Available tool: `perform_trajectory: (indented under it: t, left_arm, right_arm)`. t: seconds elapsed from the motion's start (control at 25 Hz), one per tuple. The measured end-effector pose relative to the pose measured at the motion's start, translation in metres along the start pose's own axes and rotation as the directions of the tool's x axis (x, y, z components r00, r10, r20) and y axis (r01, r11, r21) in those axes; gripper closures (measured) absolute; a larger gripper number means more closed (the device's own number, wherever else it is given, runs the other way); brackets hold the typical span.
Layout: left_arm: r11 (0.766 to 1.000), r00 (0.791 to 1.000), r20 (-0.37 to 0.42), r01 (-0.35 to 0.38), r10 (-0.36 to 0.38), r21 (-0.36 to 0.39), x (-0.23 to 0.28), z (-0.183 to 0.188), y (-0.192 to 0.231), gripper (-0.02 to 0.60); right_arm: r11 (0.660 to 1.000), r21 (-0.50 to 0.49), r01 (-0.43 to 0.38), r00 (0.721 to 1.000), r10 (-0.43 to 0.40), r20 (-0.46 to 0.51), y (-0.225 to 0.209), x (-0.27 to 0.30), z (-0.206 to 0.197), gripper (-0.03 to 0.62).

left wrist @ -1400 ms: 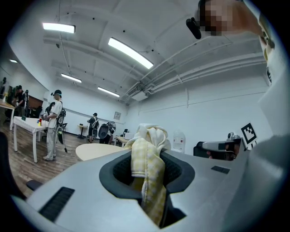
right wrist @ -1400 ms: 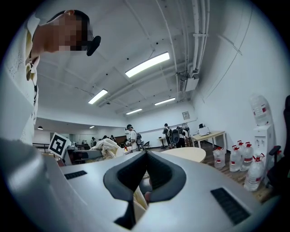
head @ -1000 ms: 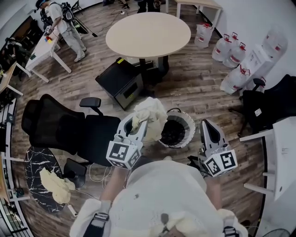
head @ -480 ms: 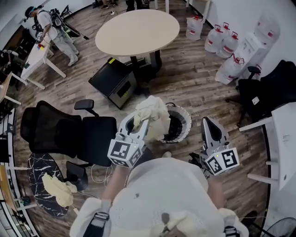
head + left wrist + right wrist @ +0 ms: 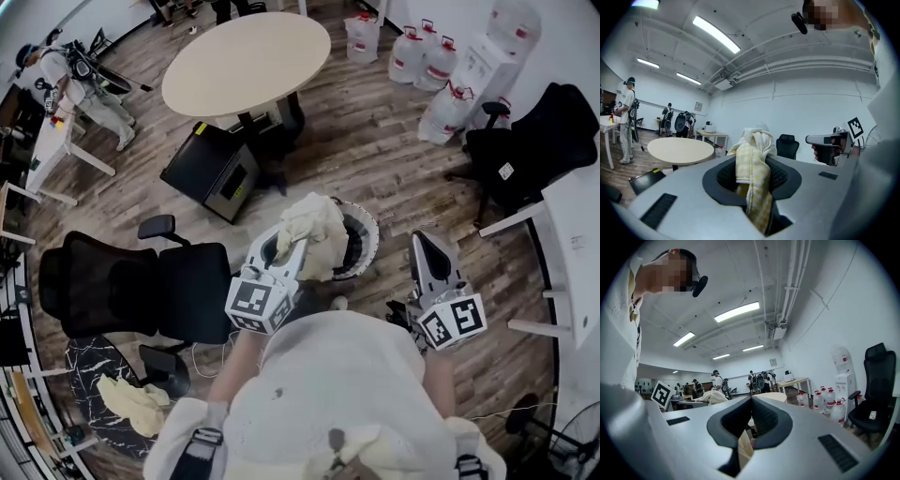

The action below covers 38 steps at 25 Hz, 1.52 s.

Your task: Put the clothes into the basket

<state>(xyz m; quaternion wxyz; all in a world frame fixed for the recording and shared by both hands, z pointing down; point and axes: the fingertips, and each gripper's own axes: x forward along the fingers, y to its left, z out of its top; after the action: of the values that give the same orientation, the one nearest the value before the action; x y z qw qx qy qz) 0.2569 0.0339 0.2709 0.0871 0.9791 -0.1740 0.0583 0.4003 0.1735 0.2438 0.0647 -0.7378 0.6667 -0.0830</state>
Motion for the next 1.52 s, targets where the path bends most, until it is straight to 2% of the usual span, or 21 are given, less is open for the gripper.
perform_trajectory:
  t: [0.44, 0.76, 1.0, 1.52]
  left_arm:
    - [0.99, 0.988, -0.075, 0.138, -0.136, 0.02, 0.053, -0.021, -0.009, 0.466]
    - [0.969, 0.963, -0.124, 0.245, -0.239, 0.031, 0.087, -0.033, -0.016, 0.466]
    - [0.941, 0.928, -0.186, 0.336, -0.322, 0.044, 0.105, -0.046, -0.011, 0.466]
    - [0.885, 0.848, -0.312, 0.463, -0.428, 0.044, 0.152, -0.086, -0.006, 0.466]
  right_arm:
    - [0.99, 0.017, 0.137, 0.99, -0.138, 0.006, -0.032, -0.002, -0.004, 0.586]
    - [0.97, 0.025, 0.24, 0.971, -0.24, 0.001, -0.048, -0.006, -0.006, 0.586]
    - [0.947, 0.024, 0.319, 0.947, -0.32, 0.01, -0.047, 0.003, -0.003, 0.586]
    - [0.893, 0.053, 0.447, 0.894, -0.448, 0.008, -0.069, 0.014, -0.006, 0.586]
